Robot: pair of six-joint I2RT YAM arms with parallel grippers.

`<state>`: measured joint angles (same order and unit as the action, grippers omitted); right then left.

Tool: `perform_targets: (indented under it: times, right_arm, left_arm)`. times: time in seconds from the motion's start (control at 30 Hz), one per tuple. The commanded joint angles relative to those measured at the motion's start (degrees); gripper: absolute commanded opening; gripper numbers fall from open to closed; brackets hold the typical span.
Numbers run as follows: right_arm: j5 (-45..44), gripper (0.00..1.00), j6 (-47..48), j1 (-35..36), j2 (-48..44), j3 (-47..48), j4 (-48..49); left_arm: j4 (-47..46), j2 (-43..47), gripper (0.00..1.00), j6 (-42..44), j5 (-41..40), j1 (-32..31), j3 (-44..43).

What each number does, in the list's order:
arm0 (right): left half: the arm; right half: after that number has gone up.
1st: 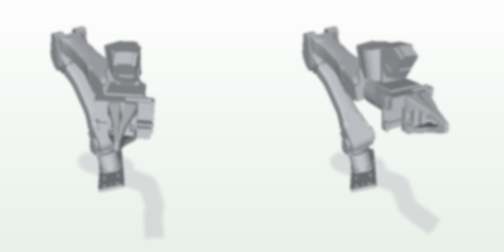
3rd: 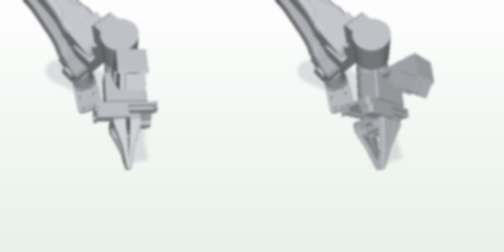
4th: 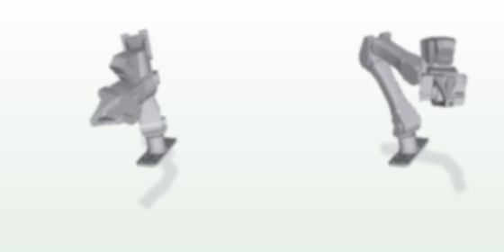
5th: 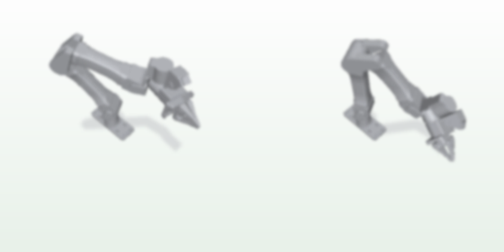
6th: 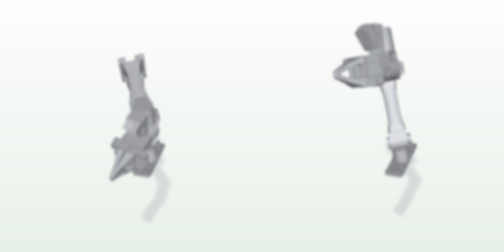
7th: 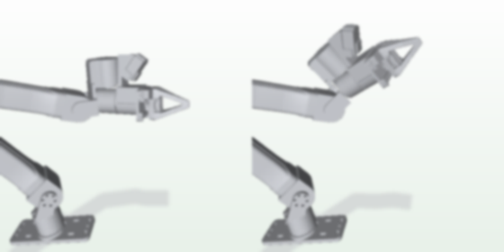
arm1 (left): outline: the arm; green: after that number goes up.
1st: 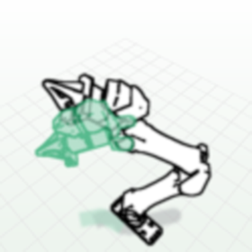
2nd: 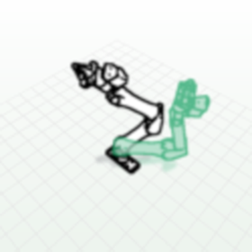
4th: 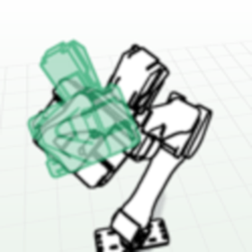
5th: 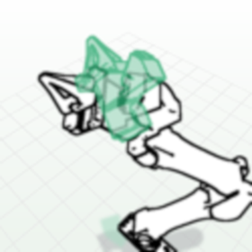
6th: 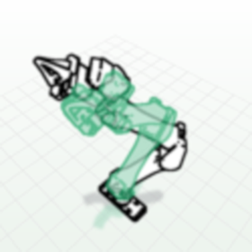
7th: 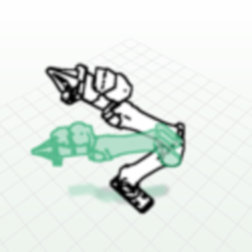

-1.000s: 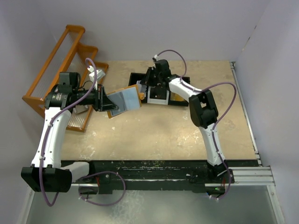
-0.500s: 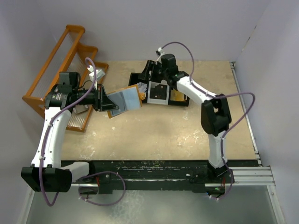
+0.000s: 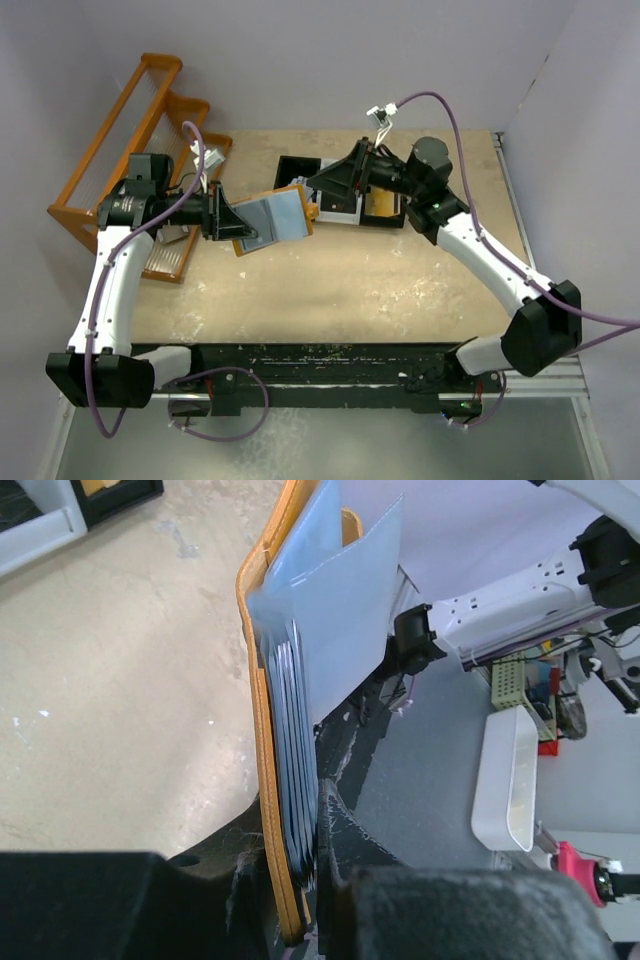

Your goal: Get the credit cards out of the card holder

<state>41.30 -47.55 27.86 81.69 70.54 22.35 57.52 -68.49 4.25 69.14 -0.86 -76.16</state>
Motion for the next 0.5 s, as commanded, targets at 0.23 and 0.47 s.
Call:
perform_targets:
  times: [0.23, 0.47]
  right_arm:
    - [-1.07, 1.0, 8.85, 9.34, -0.82, 3.76, -7.62]
    - [-5.21, 0.9, 10.69, 11.67, -1.13, 1.06, -7.44]
  left_arm:
    - [0.98, -1.23, 0.05, 2.11, 6.76, 0.07, -2.75]
    - [0.23, -1.54, 0.05, 0.97, 7.06, 0.07, -2.84]
